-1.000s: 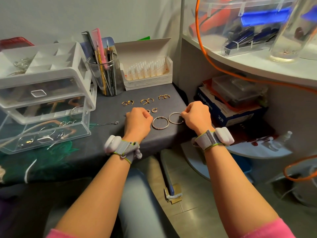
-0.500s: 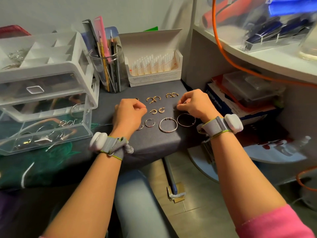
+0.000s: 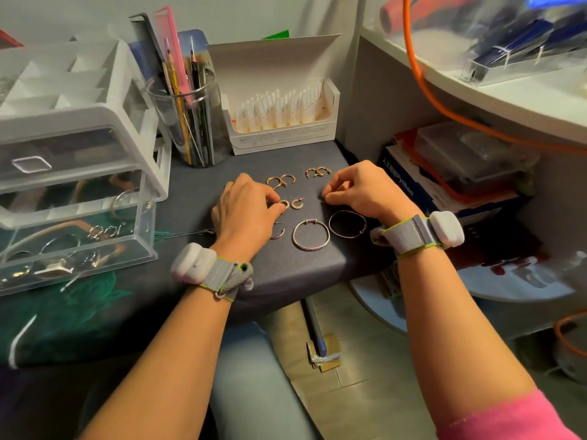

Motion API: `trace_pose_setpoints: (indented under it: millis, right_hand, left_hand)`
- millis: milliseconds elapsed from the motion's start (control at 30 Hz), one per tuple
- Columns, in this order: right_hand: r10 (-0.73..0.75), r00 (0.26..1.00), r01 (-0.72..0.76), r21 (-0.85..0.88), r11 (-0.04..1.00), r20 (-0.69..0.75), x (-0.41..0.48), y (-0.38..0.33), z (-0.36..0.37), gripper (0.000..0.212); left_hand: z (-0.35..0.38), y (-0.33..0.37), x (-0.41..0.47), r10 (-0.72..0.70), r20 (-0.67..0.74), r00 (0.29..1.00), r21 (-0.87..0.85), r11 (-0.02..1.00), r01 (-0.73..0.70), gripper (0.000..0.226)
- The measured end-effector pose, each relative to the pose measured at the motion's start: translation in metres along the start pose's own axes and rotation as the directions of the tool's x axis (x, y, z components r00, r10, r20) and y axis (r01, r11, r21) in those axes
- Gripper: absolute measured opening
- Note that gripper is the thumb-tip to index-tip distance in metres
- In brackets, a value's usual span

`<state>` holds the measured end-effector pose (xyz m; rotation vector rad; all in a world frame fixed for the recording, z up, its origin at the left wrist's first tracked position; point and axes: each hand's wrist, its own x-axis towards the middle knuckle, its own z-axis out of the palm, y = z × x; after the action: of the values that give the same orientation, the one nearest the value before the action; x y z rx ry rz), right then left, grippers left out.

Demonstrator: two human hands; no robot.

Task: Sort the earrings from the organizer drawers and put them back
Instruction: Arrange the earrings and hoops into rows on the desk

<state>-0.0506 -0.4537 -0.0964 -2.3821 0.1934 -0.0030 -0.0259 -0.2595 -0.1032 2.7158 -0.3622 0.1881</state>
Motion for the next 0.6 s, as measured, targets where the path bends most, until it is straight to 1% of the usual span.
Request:
trace_pose_setpoints:
  millis: [100,267,500,600]
  right_hand:
    - [0.001,1.000,0.000,0.035,0.999,-0.026,-0.001,0.007,-0.005,0.003]
    - [-0.002,0.999,0.001,0.034,0.999,0.038,-0.006,0.012,-0.011,0.003]
    - [-0.020,0.994,0.017,0.022,1.000,0.112,-0.008,0.011,-0.015,0.004]
    - [-0.033,0.991,0.030,0.022,0.999,0.134,-0.009,0.011,-0.016,0.004]
  left_hand:
    - [-0.001,0.003,0.001,0.026,-0.001,1.000,-0.015,1.000,-0.026,0.024]
    - [0.001,0.013,0.004,0.088,0.029,0.996,-0.006,0.996,-0.088,0.029]
    - [0.005,0.020,0.006,0.089,0.039,0.995,-0.005,0.996,-0.088,0.025]
    - [0.004,0.025,0.005,0.092,0.058,0.994,-0.089,0.992,-0.086,0.015]
